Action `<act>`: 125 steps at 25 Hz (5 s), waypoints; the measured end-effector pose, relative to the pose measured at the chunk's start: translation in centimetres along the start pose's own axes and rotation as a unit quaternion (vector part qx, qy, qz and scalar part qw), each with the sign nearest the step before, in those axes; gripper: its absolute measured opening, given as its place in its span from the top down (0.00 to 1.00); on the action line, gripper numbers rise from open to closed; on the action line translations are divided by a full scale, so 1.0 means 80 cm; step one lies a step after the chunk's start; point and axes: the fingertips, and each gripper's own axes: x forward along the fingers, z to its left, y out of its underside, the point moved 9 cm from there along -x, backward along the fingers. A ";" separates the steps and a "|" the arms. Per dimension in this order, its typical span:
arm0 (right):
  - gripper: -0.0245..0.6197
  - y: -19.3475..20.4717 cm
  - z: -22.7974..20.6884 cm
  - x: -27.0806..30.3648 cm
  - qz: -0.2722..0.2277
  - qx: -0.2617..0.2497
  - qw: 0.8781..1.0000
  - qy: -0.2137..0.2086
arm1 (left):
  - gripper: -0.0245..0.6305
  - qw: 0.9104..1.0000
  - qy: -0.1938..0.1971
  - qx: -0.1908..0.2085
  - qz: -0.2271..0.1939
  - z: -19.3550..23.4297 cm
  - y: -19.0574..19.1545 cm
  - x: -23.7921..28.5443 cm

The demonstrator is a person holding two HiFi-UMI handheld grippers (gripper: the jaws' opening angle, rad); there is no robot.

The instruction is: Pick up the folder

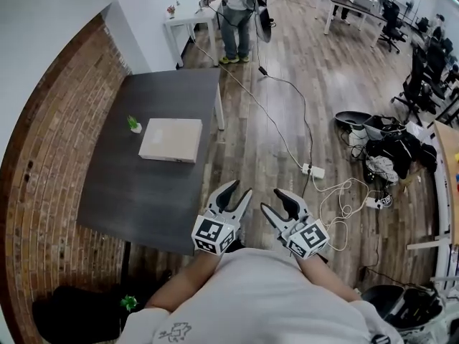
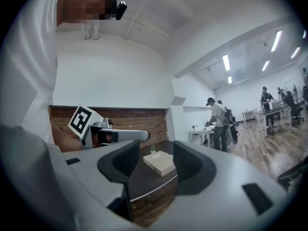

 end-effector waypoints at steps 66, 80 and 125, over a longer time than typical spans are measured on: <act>0.61 -0.011 -0.177 0.589 0.072 0.030 0.907 -0.414 | 0.73 0.920 -0.386 -0.053 -0.050 0.400 -0.064 0.100; 0.61 0.018 -0.203 0.639 0.119 0.049 0.861 -0.492 | 0.73 0.870 -0.483 -0.084 -0.057 0.400 -0.038 0.114; 0.56 0.250 -0.172 0.864 0.386 -0.034 0.805 -0.450 | 0.61 0.761 -0.519 -0.389 0.032 0.535 0.212 0.007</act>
